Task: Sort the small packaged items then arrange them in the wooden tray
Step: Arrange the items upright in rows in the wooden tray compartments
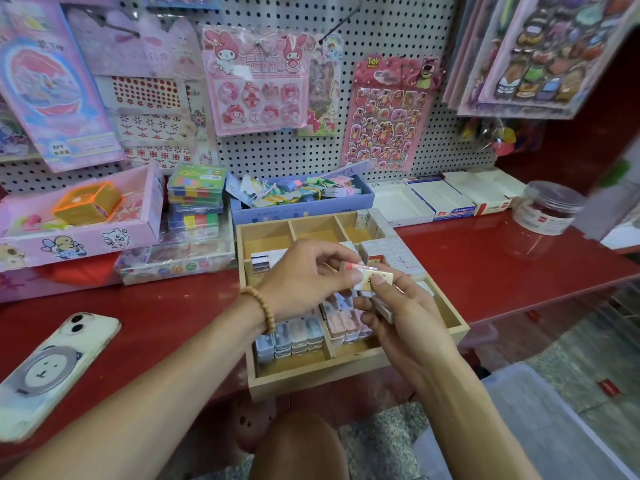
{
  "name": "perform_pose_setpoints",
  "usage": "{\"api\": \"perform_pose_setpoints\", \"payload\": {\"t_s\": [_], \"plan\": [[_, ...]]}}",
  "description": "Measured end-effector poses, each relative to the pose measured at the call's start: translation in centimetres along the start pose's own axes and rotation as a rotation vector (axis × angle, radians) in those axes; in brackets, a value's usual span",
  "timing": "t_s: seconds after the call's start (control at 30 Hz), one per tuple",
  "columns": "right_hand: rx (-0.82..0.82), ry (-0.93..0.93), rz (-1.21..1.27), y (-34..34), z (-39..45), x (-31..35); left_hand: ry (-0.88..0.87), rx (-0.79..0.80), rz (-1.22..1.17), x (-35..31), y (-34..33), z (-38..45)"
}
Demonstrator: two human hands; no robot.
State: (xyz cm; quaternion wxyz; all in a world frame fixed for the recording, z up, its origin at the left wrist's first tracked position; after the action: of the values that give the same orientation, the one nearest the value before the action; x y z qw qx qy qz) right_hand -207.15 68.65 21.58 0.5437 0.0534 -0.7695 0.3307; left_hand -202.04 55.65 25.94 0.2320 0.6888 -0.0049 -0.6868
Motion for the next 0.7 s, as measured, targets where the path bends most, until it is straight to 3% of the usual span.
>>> {"api": "perform_pose_setpoints", "payload": {"t_s": [0.13, 0.3, 0.5, 0.7], "plan": [[-0.063, 0.058, -0.046, 2.1, -0.1, 1.2, 0.027, 0.000, -0.113, -0.6, -1.4, 1.4], [-0.162, 0.154, -0.164, 6.0, 0.3, 2.7, 0.017, -0.059, 0.020, -1.6, -1.5, 4.2], [-0.216, 0.145, -0.121, 9.9, 0.7, 3.5, 0.006, -0.091, 0.495, -0.3, -2.7, 9.2], [-0.213, 0.140, -0.152, 12.2, 1.1, 3.9, -0.063, -0.003, 0.907, 0.2, -5.4, 12.3]]}}
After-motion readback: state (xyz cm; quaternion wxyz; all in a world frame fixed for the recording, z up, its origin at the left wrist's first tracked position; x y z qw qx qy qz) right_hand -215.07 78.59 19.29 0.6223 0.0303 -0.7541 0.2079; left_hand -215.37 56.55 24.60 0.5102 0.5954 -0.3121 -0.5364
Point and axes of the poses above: each hand's wrist, its own z-axis towards the middle knuckle, its own y-axis out of the back of the hand, x = y × z, the point moved 6 cm from there along z, towards the middle knuckle
